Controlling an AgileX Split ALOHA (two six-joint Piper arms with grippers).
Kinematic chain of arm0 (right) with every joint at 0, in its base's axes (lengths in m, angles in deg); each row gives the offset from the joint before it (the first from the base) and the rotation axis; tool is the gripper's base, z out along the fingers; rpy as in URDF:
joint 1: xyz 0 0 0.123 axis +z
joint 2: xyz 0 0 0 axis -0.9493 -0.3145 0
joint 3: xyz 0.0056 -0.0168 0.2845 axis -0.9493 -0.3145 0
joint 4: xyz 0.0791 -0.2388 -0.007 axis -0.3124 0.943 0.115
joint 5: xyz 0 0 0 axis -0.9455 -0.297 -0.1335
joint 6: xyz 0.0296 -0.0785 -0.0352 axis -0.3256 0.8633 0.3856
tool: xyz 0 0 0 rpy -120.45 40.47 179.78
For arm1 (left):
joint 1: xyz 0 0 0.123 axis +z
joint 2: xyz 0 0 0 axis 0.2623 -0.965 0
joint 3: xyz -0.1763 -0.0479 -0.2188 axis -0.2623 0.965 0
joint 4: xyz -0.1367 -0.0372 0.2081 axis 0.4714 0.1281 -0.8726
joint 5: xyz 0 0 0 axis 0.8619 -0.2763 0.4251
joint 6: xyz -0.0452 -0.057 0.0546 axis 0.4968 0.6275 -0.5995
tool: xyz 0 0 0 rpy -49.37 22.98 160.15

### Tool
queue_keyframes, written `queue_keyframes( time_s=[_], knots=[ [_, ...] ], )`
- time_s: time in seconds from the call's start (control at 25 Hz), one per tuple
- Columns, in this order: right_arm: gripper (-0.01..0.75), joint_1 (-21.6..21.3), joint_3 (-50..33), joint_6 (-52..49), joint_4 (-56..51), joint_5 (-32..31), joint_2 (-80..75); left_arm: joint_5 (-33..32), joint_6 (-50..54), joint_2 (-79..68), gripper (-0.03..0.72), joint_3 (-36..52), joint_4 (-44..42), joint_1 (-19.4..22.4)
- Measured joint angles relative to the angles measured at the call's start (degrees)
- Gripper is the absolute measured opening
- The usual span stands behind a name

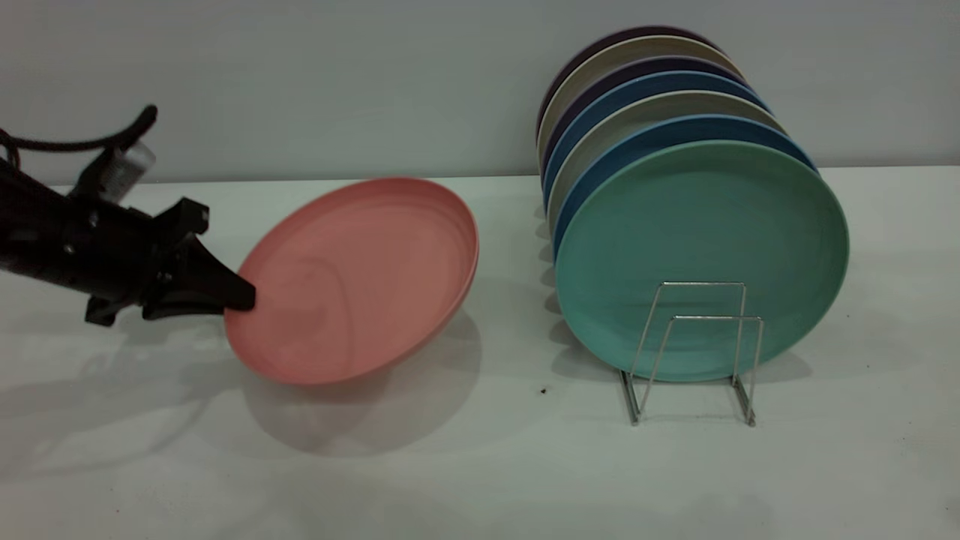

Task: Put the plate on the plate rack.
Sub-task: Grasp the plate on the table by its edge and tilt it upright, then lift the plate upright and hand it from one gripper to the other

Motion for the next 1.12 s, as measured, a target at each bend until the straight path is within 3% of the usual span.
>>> queue_keyframes(
  time_s=[0.28,0.56,0.8,1.12],
  knots=[
    [0.239,0.0,0.0,11.67,-13.14,-0.66,0.0,0.04,-6.85,5.5,0.019,5.08,2.21,0.0],
    [0.239,0.0,0.0,37.02,-39.12,-5.17,-1.86,-1.86,-16.99,10.73,0.019,10.39,9.82,-0.48],
    [0.239,0.0,0.0,57.05,-59.22,-12.04,-5.4,-2.17,-19.29,12.15,0.019,10.64,10.34,-7.07],
    [0.286,0.0,0.0,66.21,-68.77,-17.82,-11.99,-0.86,-21.86,12.26,0.019,10.69,13.86,-13.48]
  ],
)
